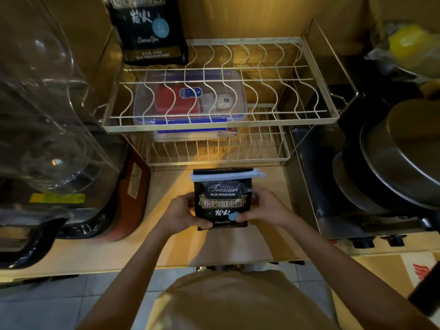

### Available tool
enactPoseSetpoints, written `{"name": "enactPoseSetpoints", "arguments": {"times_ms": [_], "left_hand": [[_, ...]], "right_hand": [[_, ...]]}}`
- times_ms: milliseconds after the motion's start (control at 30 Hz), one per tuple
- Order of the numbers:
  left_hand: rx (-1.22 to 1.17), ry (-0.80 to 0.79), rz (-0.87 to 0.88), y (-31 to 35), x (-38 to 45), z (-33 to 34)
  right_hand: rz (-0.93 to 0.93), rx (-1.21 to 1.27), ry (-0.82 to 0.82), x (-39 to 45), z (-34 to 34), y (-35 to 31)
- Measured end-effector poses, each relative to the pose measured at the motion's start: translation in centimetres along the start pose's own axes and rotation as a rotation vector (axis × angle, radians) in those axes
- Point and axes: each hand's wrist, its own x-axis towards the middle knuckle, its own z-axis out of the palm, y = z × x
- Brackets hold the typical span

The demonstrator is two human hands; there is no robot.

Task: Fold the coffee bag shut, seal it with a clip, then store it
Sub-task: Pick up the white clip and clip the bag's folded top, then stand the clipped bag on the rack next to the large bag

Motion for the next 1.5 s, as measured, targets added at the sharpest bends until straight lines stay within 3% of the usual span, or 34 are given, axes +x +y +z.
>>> {"name": "enactPoseSetpoints", "arguments": {"times_ms": [400, 700, 900, 1000, 1200, 1267, 1367, 1500], "left_hand": [[0.104, 0.048, 0.422, 16.9, -4.2, -9.6], [0.049, 0.29, 0.576, 24.1, -1.5, -13.7], [0.205, 0.694, 0.59, 26.2, 2.8, -13.5], [0.203, 0.795, 0.576, 26.2, 5.0, -12.9], [0.169, 0.87, 0.545, 24.5, 8.1, -11.9], [0.26, 0.929, 0.528, 24.1, 8.5, -11.2], [0.492, 0.969, 0.633, 23.9, 9.0, -10.6], [0.725, 0.777, 0.642, 24.3, 10.3, -10.5]], "right_hand": [[-0.351, -0.267, 0.096, -3.8, -6.6, -16.1], [-0.575, -0.185, 0.257, -1.5, -11.3, -24.5], [-0.605, -0.05, 0.363, 3.4, -13.0, -25.7], [-0.569, -0.015, 0.353, 5.9, -13.4, -25.1], [-0.489, -0.004, 0.336, 9.6, -12.9, -23.5], [-0.468, -0.008, 0.344, 10.5, -12.7, -22.9], [-0.483, 0.031, 0.343, 11.3, -12.6, -22.7], [-0.518, 0.065, 0.326, 11.7, -12.5, -22.8]]}}
